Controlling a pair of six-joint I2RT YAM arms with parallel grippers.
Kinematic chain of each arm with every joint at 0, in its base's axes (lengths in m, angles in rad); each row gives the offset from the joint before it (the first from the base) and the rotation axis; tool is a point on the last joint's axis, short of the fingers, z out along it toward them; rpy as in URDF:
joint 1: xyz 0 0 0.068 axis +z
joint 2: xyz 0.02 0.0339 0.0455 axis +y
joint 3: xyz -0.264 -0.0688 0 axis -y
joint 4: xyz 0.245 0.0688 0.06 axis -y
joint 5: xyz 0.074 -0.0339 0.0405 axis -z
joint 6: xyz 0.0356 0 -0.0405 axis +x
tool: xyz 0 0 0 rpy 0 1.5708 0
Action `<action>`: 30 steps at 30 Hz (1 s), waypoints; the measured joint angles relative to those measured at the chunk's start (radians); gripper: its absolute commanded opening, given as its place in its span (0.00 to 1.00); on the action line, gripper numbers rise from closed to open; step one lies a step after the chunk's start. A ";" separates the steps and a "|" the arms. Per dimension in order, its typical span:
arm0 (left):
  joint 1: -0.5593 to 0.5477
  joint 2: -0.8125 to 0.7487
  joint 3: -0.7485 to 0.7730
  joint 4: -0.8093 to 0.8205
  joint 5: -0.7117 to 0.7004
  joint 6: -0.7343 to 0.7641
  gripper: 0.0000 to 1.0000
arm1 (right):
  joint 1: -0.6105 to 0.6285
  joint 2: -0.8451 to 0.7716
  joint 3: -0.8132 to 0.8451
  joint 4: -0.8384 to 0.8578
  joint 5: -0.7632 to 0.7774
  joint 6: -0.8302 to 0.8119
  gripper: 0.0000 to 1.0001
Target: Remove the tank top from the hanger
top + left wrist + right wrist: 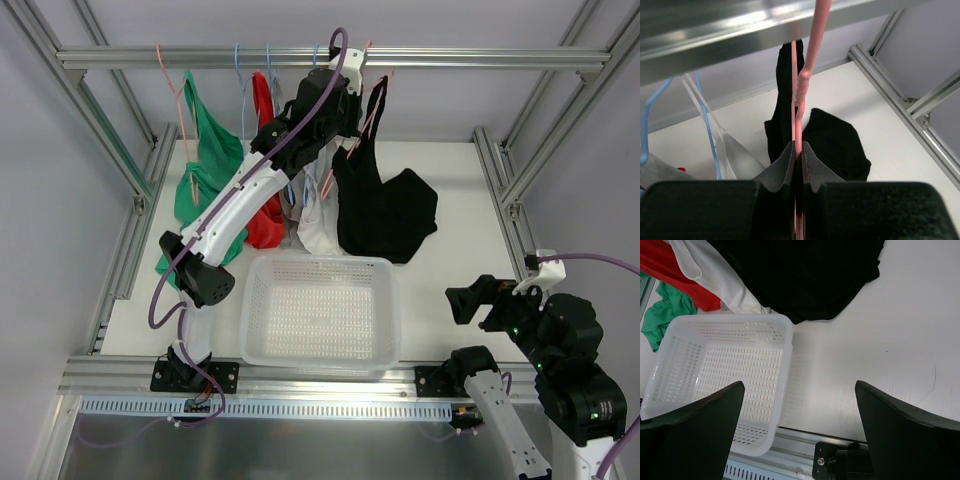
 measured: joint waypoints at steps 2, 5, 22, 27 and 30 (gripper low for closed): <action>-0.001 0.000 0.009 0.008 0.007 -0.022 0.00 | 0.000 0.000 0.000 0.000 0.001 0.000 0.99; -0.005 -0.002 0.019 0.033 0.015 -0.051 0.00 | 0.000 0.000 0.000 0.000 0.001 0.000 1.00; -0.119 -0.186 -0.159 0.095 0.111 -0.143 0.00 | 0.000 0.029 -0.040 0.130 -0.042 0.020 1.00; -0.137 -0.225 -0.199 0.104 0.163 -0.141 0.00 | 0.000 0.152 -0.039 0.246 -0.080 0.027 1.00; -0.138 -0.269 -0.274 0.117 0.205 -0.140 0.00 | 0.000 0.232 -0.029 0.294 -0.092 0.012 0.95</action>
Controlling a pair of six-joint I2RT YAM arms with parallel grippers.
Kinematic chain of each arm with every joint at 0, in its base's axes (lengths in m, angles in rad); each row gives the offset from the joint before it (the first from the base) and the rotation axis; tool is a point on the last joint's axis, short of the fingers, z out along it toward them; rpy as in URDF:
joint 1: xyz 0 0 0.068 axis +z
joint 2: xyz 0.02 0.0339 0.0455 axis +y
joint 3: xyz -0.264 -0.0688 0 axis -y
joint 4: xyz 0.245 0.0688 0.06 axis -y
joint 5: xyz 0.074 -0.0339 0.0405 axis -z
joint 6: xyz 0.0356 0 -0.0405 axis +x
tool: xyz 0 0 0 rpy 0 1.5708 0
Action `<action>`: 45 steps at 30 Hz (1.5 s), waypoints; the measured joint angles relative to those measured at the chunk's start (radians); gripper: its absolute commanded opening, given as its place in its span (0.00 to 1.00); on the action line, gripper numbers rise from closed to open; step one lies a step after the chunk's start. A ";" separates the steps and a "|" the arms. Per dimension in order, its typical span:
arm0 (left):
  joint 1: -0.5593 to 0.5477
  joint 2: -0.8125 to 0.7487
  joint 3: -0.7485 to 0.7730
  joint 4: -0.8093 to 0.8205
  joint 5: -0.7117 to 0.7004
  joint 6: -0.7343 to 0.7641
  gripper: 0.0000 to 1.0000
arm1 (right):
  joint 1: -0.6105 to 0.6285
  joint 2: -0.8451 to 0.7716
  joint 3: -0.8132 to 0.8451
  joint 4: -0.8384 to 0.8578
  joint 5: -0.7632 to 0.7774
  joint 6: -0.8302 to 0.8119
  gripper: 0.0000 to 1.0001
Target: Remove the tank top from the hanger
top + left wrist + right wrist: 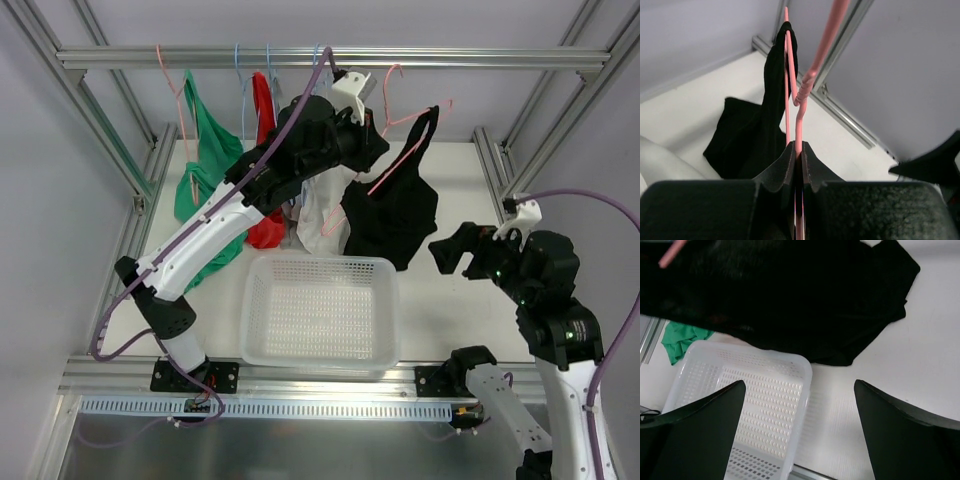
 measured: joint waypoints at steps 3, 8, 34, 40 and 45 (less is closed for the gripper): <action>-0.005 -0.069 -0.105 -0.002 0.039 0.000 0.00 | 0.000 0.084 0.076 0.014 -0.002 -0.055 0.83; -0.026 -0.174 -0.232 -0.009 0.116 -0.002 0.00 | 0.000 0.241 0.247 0.058 -0.032 -0.145 0.68; -0.026 -0.235 -0.318 -0.001 0.332 -0.057 0.00 | -0.090 0.473 0.328 0.227 0.100 -0.274 0.00; -0.026 -0.229 -0.304 -0.006 0.377 -0.050 0.00 | -0.264 0.534 0.399 0.220 0.235 -0.192 0.00; -0.026 -0.091 -0.069 0.005 0.433 -0.042 0.00 | -0.446 0.659 0.518 0.207 0.212 -0.077 0.00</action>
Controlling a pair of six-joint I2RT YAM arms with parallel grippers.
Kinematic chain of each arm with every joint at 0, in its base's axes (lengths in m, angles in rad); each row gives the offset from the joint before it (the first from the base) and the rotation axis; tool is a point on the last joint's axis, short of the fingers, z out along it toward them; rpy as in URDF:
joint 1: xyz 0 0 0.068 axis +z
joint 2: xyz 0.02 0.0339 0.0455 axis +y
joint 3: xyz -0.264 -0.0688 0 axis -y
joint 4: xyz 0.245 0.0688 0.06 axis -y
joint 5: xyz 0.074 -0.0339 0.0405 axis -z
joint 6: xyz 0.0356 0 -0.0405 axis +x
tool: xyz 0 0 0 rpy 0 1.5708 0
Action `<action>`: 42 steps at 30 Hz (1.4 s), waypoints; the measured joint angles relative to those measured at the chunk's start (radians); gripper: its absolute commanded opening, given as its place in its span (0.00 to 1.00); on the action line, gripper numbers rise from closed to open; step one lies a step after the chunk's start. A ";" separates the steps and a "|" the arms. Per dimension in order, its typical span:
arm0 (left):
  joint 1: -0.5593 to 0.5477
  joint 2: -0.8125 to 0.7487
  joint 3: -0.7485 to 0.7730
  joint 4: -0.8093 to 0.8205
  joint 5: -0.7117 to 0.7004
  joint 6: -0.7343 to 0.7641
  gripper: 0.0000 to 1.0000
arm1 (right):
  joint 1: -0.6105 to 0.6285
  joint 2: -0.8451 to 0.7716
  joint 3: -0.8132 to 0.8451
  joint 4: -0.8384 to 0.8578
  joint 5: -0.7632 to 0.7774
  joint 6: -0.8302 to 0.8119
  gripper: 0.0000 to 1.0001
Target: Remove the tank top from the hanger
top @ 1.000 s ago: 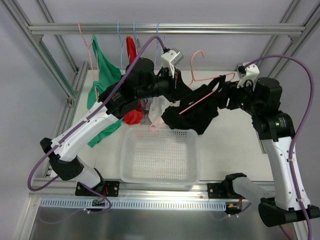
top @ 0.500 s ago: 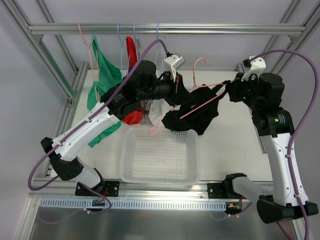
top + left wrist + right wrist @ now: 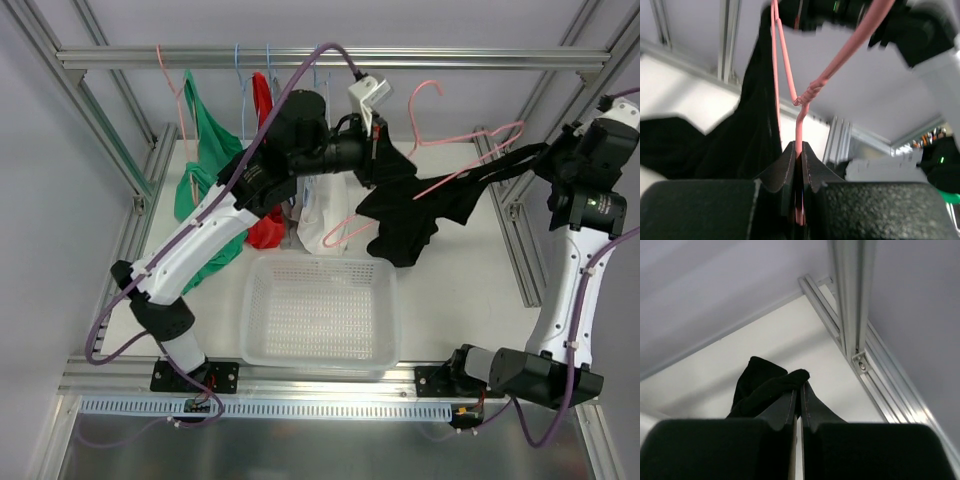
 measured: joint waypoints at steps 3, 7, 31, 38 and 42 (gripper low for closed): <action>0.000 0.114 0.171 0.046 0.002 -0.018 0.00 | -0.101 0.004 -0.002 -0.037 -0.063 0.065 0.00; -0.001 0.256 0.301 0.217 -0.009 -0.082 0.00 | -0.223 -0.080 -0.003 -0.101 -0.147 0.130 0.00; -0.095 0.164 -0.166 0.702 -0.447 -0.071 0.00 | -0.232 -0.411 -0.459 -0.176 -0.420 0.166 0.43; -0.125 -0.256 -0.436 0.513 -0.720 -0.031 0.00 | -0.174 -0.435 -0.676 -0.164 -0.383 0.187 1.00; -0.139 -0.255 -0.420 0.407 -0.820 -0.029 0.00 | -0.173 -0.443 -0.666 -0.159 -0.367 0.184 1.00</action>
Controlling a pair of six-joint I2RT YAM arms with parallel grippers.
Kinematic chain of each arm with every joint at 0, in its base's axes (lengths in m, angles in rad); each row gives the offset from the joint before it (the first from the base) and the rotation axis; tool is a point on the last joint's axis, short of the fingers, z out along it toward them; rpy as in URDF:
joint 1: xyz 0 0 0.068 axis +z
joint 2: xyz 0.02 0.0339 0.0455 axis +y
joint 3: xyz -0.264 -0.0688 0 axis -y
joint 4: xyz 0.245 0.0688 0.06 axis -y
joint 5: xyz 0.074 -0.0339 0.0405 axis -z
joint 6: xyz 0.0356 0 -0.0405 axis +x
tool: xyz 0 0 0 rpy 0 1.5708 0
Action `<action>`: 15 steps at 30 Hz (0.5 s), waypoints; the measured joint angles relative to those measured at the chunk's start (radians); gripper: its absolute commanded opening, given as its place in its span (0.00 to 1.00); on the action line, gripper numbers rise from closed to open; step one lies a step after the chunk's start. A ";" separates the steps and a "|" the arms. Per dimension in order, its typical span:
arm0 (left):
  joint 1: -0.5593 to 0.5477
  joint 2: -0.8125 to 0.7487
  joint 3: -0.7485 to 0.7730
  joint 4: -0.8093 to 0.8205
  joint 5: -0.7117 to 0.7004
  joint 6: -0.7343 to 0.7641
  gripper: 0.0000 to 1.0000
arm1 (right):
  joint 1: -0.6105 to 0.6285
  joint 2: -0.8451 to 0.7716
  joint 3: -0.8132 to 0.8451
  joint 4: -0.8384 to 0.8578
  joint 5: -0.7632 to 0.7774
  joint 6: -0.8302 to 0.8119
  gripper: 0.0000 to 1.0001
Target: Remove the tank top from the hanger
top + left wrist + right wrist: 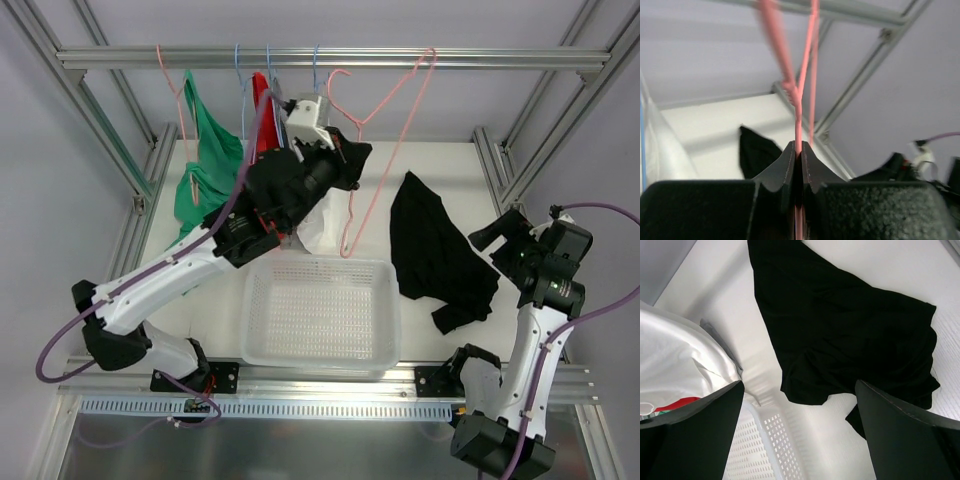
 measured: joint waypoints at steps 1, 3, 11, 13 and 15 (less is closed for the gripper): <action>-0.006 0.024 0.019 -0.034 -0.026 0.001 0.00 | 0.000 -0.002 0.003 0.001 -0.002 0.000 0.99; -0.022 0.105 0.089 -0.117 -0.090 0.008 0.00 | 0.000 -0.005 0.015 0.002 -0.011 0.000 1.00; -0.111 0.330 0.294 -0.397 -0.314 0.063 0.00 | 0.000 -0.011 0.070 0.002 -0.045 -0.021 1.00; -0.124 0.330 0.311 -0.426 -0.340 0.075 0.00 | 0.000 -0.004 0.079 0.002 -0.060 -0.023 1.00; -0.117 0.345 0.374 -0.454 -0.338 0.099 0.00 | 0.000 0.006 0.086 0.002 -0.081 -0.023 1.00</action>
